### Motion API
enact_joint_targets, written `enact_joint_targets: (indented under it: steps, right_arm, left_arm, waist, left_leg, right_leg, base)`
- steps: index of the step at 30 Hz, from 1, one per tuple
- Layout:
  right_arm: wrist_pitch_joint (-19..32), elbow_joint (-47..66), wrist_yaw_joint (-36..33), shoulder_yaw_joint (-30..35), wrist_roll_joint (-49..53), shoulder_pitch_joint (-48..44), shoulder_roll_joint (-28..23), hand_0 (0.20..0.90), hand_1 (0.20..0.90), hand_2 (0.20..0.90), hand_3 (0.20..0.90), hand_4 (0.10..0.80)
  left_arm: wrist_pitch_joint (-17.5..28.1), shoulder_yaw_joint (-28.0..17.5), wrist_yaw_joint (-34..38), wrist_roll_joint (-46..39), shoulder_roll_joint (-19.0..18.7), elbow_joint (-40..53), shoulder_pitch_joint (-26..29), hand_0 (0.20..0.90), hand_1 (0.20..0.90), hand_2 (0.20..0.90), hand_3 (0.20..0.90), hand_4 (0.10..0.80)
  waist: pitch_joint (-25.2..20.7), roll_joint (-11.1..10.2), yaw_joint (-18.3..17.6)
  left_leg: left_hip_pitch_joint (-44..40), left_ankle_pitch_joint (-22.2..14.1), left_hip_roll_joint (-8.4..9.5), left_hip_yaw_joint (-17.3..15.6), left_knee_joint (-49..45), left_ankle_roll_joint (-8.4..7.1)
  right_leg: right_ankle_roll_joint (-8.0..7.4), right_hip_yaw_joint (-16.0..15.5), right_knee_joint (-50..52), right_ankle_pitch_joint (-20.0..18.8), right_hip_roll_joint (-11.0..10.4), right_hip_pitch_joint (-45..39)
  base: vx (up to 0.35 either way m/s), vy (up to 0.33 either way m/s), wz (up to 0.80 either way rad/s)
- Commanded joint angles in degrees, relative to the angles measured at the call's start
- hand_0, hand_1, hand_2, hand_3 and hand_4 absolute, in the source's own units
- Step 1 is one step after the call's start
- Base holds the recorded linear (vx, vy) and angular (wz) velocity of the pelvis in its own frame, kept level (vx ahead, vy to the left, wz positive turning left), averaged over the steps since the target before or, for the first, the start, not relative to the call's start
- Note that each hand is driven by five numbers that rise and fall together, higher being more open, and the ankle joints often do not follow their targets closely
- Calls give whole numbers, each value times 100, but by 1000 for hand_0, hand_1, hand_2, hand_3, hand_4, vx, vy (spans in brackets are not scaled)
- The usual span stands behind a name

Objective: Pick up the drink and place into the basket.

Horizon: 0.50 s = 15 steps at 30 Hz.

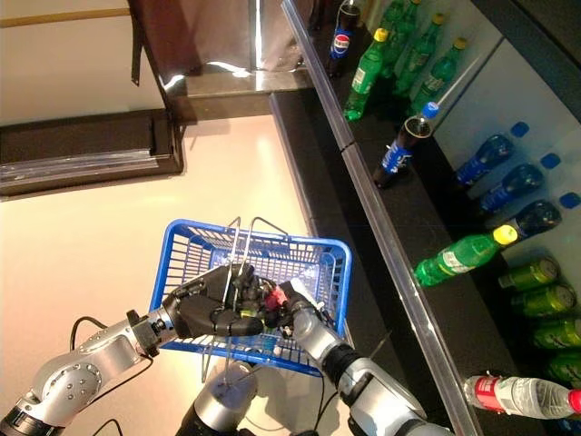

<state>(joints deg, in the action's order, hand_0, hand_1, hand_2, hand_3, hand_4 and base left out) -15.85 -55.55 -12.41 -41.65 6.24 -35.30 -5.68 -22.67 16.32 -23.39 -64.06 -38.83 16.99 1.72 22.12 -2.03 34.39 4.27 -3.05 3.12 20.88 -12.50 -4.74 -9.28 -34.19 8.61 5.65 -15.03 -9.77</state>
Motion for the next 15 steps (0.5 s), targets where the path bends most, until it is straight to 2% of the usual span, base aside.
enact_joint_targets:
  steps: [1,7,8,9,10,15]
  right_arm:
    - [-179,-274,-22,-406,197,-423,441,300,300,300,200,100]
    - [-306,-669,-66,-227,223,-583,551,309,309,309,211,111]
    - [-249,-698,-97,-185,272,-607,554,620,620,620,573,473]
    - [-248,-699,-97,-183,272,-608,554,742,742,742,716,616]
    - [-205,-716,-165,-156,323,-615,559,900,900,900,900,800]
    - [47,-519,-366,-76,515,-711,457,900,900,900,900,800]
  left_arm:
    - [1068,-370,-770,-897,822,2125,1370,300,300,300,200,100]
    - [1242,-245,-424,-860,803,2154,1579,300,300,300,200,100]
    - [1291,-231,-349,-861,798,2155,1641,300,300,300,200,100]
    - [1291,-230,-348,-861,798,2154,1642,300,300,300,200,100]
    - [1335,-227,-311,-850,794,2169,1681,300,300,300,200,100]
    - [1455,-334,-143,-860,703,2172,1752,300,300,300,200,100]
  waist:
    - [-480,-86,36]
    - [-378,-84,58]
    - [-350,-90,44]
    - [-349,-91,45]
    - [-329,-100,36]
    - [-259,-120,-18]
  left_leg:
    - [546,189,230,-206,-322,149]
    - [602,229,247,-191,-310,182]
    - [611,229,237,-198,-303,189]
    - [611,229,237,-198,-303,189]
    - [623,229,234,-203,-301,189]
    - [618,223,206,-228,-279,205]
  right_leg:
    - [54,220,35,-183,214,-223]
    - [42,193,90,-227,191,-132]
    - [39,195,107,-235,188,-101]
    - [39,195,108,-235,188,-100]
    - [40,197,114,-239,184,-78]
    - [31,220,151,-266,170,-5]
  base:
    - [26,-19,9]
    - [3,-5,6]
    - [0,0,0]
    - [0,0,0]
    - [0,0,0]
    - [0,0,0]
